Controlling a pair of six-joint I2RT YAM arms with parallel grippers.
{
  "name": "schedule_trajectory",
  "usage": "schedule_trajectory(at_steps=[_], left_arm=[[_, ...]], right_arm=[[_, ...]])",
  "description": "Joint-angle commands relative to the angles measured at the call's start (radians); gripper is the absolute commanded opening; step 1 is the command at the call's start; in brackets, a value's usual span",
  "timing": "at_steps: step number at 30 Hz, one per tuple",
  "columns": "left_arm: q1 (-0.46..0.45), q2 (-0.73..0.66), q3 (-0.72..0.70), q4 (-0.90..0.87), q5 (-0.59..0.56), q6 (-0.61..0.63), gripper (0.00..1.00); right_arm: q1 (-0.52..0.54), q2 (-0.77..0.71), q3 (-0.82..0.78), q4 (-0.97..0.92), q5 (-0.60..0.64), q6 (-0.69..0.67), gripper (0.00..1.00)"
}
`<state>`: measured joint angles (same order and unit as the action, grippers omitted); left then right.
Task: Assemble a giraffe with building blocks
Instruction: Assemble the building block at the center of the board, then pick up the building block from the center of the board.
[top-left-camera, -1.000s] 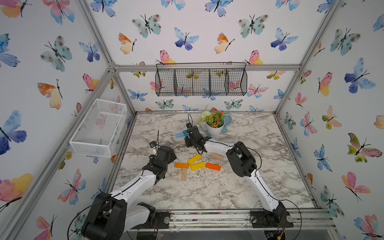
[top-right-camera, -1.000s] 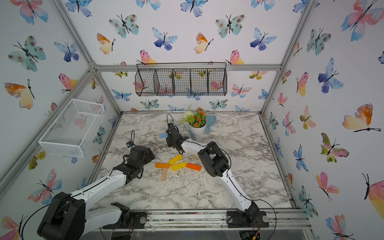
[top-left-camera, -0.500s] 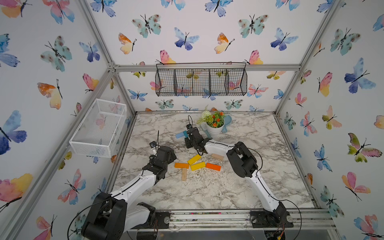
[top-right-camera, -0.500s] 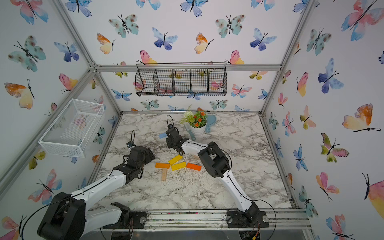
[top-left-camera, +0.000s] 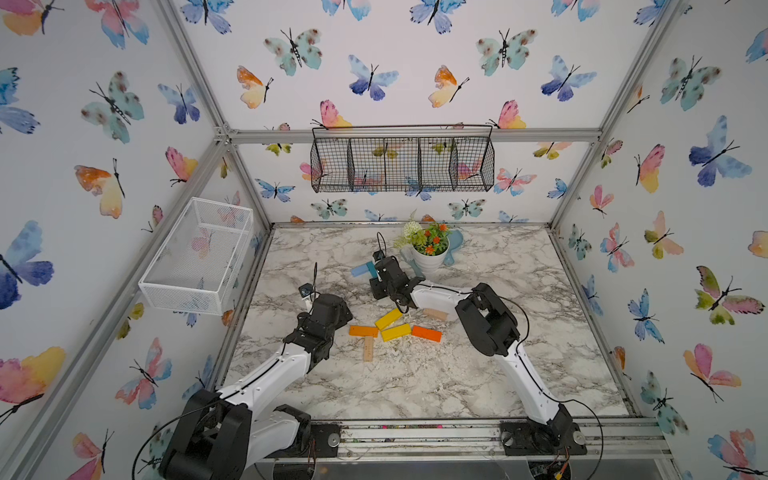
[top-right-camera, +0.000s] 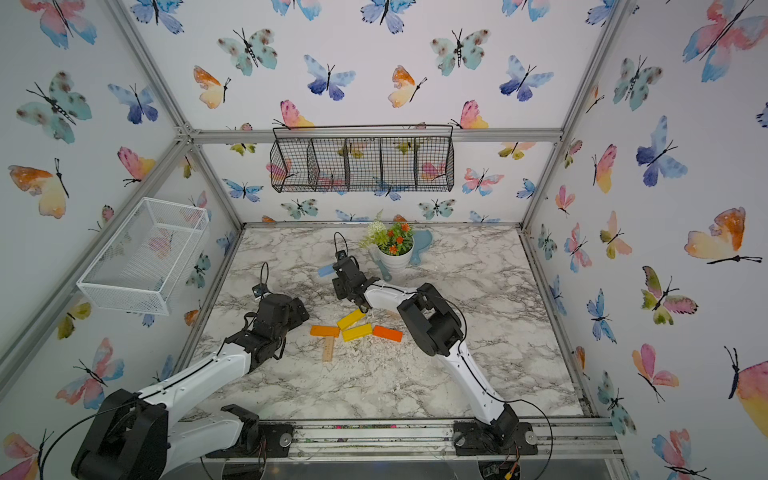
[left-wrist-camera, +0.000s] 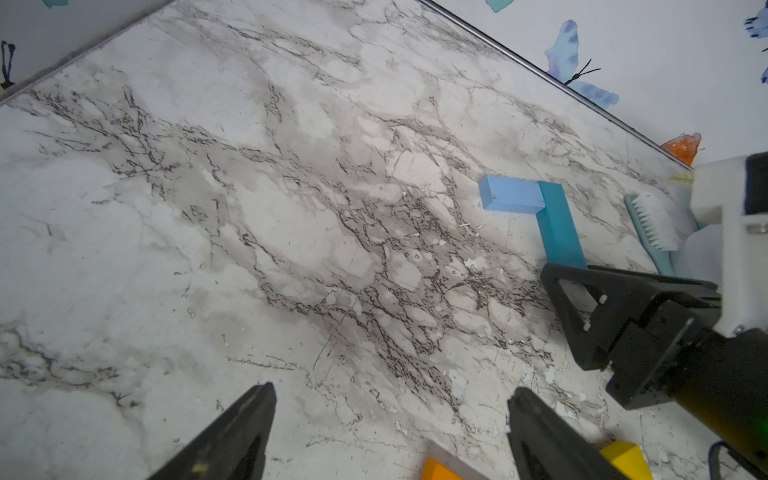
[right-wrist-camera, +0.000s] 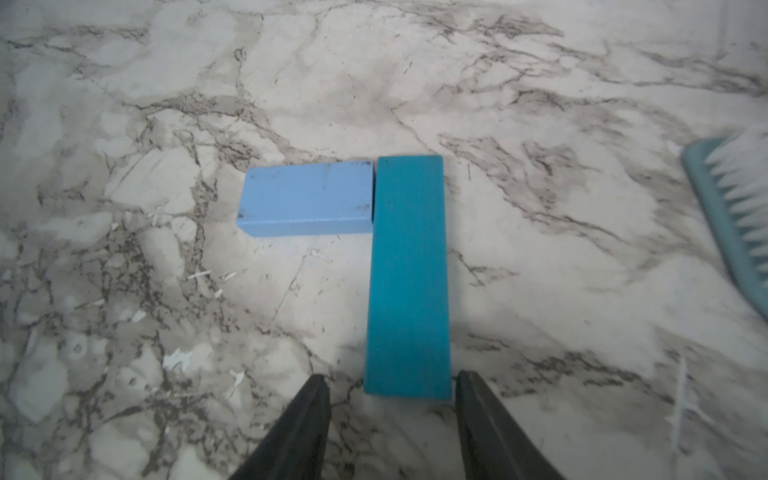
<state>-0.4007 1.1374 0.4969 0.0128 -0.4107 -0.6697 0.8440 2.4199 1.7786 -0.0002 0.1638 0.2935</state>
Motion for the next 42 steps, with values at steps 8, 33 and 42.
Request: schedule_trajectory(at_steps=[8,33,42], left_arm=[[-0.022,-0.019,-0.061,0.159,0.201,0.082,0.92],[-0.365,0.482,0.253,0.068,0.153,0.431,0.85],[-0.357,0.615,0.348,-0.001,0.115,0.458,0.76]], right_arm=[[0.007,-0.367,-0.402,-0.058,-0.021,-0.030,0.57],[0.006,-1.002,-1.043,0.128,0.426,-0.065,0.74],[0.006,-1.101,-1.125,0.186,0.405,-0.048,0.74]])
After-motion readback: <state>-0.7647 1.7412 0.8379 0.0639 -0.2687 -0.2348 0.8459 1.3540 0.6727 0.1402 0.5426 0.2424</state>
